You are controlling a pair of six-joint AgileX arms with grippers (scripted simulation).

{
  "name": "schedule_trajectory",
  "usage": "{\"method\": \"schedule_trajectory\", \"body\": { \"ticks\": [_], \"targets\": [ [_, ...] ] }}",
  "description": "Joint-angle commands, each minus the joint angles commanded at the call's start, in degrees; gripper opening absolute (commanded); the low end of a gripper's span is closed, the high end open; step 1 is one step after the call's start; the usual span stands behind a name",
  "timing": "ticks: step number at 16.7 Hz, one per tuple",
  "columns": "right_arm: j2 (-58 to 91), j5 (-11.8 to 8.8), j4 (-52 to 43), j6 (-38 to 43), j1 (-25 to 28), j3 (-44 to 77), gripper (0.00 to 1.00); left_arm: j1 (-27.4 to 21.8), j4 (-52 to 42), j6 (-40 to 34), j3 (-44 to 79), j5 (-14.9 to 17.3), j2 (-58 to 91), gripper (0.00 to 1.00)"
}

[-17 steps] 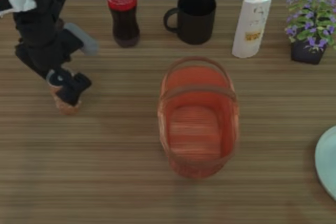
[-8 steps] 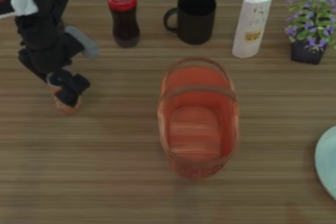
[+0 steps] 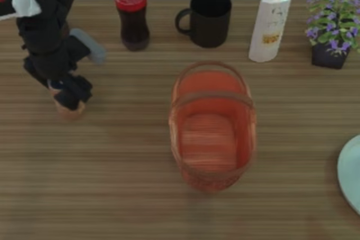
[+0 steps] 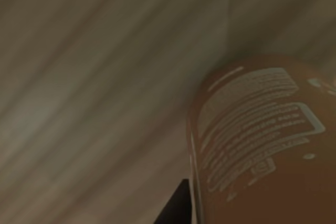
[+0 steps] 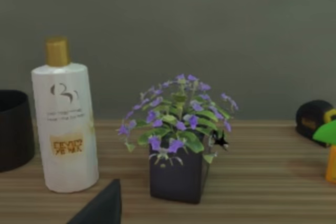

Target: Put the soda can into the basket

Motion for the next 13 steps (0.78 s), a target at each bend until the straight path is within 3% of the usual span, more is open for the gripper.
{"method": "schedule_trajectory", "body": {
  "ticks": [2, 11, 13],
  "targets": [
    [0.0, 0.0, 0.0, 0.0, 0.0, 0.0, 1.0, 0.0, 0.0, 0.0, 0.0, 0.0, 0.0, 0.0],
    [0.0, 0.0, 0.0, 0.0, 0.0, 0.0, 1.0, 0.1, 0.0, 0.1, 0.0, 0.0, -0.1, 0.0],
    [0.0, 0.0, 0.0, 0.0, 0.0, 0.0, 1.0, -0.3, 1.8, -0.4, -0.5, 1.5, -0.3, 0.0]
  ]
}}
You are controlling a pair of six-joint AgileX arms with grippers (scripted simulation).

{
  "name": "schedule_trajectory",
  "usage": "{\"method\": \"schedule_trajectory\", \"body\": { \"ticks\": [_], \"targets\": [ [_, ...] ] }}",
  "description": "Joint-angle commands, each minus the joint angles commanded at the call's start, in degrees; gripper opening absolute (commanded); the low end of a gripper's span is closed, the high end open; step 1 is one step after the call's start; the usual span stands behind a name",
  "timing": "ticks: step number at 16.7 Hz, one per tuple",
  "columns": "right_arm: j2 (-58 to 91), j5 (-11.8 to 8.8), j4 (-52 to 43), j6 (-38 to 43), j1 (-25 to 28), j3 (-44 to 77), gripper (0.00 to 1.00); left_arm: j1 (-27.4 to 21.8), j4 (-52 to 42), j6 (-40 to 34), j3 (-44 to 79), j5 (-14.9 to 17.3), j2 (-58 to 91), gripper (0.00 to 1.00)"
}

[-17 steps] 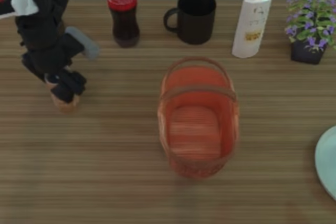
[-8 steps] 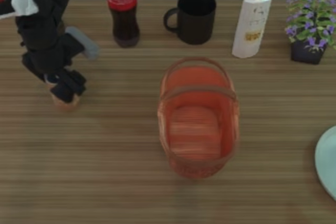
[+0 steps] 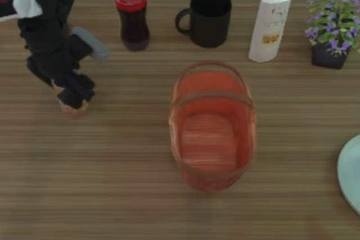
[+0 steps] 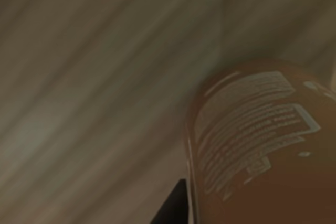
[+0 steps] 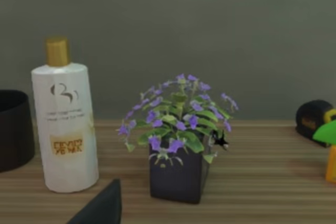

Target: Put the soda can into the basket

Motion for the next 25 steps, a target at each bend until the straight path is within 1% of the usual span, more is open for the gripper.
{"method": "schedule_trajectory", "body": {
  "ticks": [1, 3, 6, 9, 15, 17, 19, 21, 22, 24, 25],
  "targets": [
    [0.0, 0.0, 0.0, 0.0, 0.0, 0.0, 1.0, -0.3, 1.8, -0.5, -0.5, 1.4, -0.1, 0.0],
    [0.0, 0.0, 0.0, 0.0, 0.0, 0.0, 1.0, -1.2, 7.3, -2.3, -1.8, 5.6, -0.4, 0.0],
    [0.0, 0.0, 0.0, 0.0, 0.0, 0.0, 1.0, -2.5, 19.8, -6.5, -4.8, 14.4, -1.1, 0.0],
    [0.0, 0.0, 0.0, 0.0, 0.0, 0.0, 1.0, -4.0, 36.1, -12.2, -8.9, 25.2, -2.2, 0.0],
    [0.0, 0.0, 0.0, 0.0, 0.0, 0.0, 1.0, -7.3, 71.1, -24.9, -18.8, 48.5, -5.9, 0.0],
    [0.0, 0.0, 0.0, 0.0, 0.0, 0.0, 1.0, -8.2, 81.2, -28.6, -21.8, 55.5, -7.6, 0.0],
    [0.0, 0.0, 0.0, 0.0, 0.0, 0.0, 1.0, -9.0, 89.5, -31.6, -24.3, 61.5, -9.5, 0.0],
    [0.0, 0.0, 0.0, 0.0, 0.0, 0.0, 1.0, -9.7, 95.6, -33.7, -26.0, 66.1, -11.2, 0.0],
    [0.0, 0.0, 0.0, 0.0, 0.0, 0.0, 1.0, -9.9, 97.7, -34.4, -26.6, 67.9, -11.9, 0.0],
    [0.0, 0.0, 0.0, 0.0, 0.0, 0.0, 1.0, -10.2, 100.2, -35.2, -27.2, 69.9, -12.8, 0.0],
    [0.0, 0.0, 0.0, 0.0, 0.0, 0.0, 1.0, -10.2, 100.5, -35.3, -27.3, 70.2, -12.9, 0.0]
  ]
}}
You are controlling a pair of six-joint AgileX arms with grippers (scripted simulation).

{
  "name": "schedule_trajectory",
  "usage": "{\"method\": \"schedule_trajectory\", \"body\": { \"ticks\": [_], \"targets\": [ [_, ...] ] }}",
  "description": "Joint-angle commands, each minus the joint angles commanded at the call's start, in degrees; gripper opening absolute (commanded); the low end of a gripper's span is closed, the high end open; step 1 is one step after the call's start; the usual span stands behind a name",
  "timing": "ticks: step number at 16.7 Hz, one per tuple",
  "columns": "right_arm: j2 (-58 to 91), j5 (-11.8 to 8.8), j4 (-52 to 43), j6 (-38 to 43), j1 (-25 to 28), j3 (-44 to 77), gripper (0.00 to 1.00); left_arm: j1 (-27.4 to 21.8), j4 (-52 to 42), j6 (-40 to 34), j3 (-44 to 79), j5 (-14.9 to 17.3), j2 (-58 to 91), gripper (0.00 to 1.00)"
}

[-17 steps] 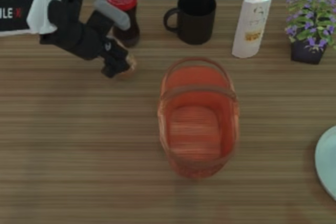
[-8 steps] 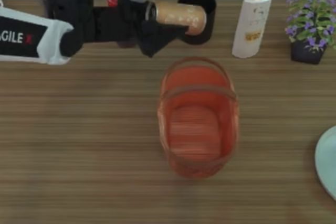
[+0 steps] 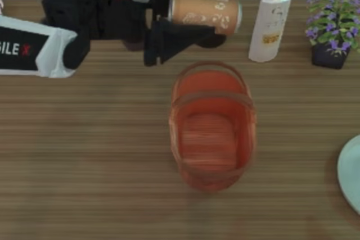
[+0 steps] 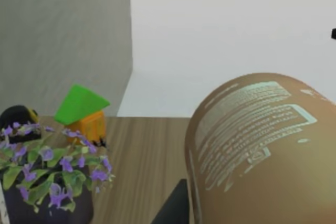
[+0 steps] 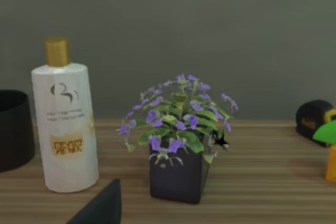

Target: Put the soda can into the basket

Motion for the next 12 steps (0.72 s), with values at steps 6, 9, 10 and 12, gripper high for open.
{"method": "schedule_trajectory", "body": {
  "ticks": [6, 9, 10, 12],
  "targets": [
    [0.0, 0.0, 0.0, 0.0, 0.0, 0.0, 1.0, 0.3, 0.8, 0.1, 0.1, 0.1, 1.1, 0.0],
    [0.0, 0.0, 0.0, 0.0, 0.0, 0.0, 1.0, 0.6, 6.6, 0.0, -0.9, 0.2, 5.8, 0.0],
    [0.0, 0.0, 0.0, 0.0, 0.0, 0.0, 1.0, 0.8, 9.3, 0.0, -1.4, 0.2, 7.7, 0.0],
    [0.0, 0.0, 0.0, 0.0, 0.0, 0.0, 1.0, 1.1, 14.7, -0.1, -2.4, 0.2, 11.5, 0.0]
  ]
}}
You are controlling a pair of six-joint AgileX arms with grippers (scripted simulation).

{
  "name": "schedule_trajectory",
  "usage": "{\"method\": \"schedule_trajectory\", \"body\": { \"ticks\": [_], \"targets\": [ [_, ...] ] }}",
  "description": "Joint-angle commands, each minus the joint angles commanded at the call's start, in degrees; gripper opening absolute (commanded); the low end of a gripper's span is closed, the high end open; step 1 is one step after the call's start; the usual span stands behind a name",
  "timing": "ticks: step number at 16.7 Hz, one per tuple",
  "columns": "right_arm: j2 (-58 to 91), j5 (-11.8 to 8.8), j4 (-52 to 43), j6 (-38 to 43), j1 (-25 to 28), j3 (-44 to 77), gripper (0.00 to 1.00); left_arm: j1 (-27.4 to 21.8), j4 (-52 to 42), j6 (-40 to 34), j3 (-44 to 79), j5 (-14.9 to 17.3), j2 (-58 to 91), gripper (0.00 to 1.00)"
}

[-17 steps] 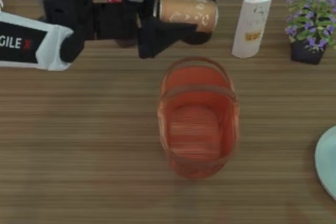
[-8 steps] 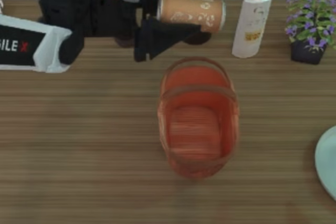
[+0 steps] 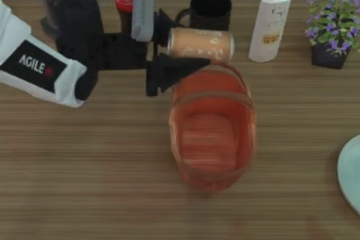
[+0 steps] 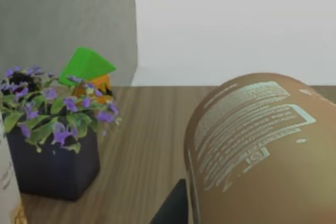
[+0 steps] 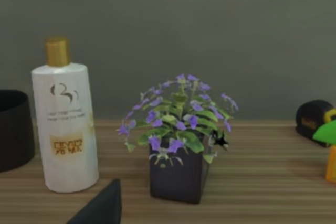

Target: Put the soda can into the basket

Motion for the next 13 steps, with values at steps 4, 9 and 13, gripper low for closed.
{"method": "schedule_trajectory", "body": {
  "ticks": [4, 9, 13],
  "targets": [
    [0.0, 0.0, 0.0, 0.0, 0.0, 0.0, 1.0, 0.3, 4.8, -0.1, -1.3, -0.1, 4.0, 0.0],
    [0.0, 0.0, 0.0, 0.0, 0.0, 0.0, 1.0, 0.3, 4.8, -0.1, -1.3, -0.1, 4.0, 0.15],
    [0.0, 0.0, 0.0, 0.0, 0.0, 0.0, 1.0, 0.3, 4.8, -0.1, -1.3, -0.1, 4.0, 0.45]
  ]
}}
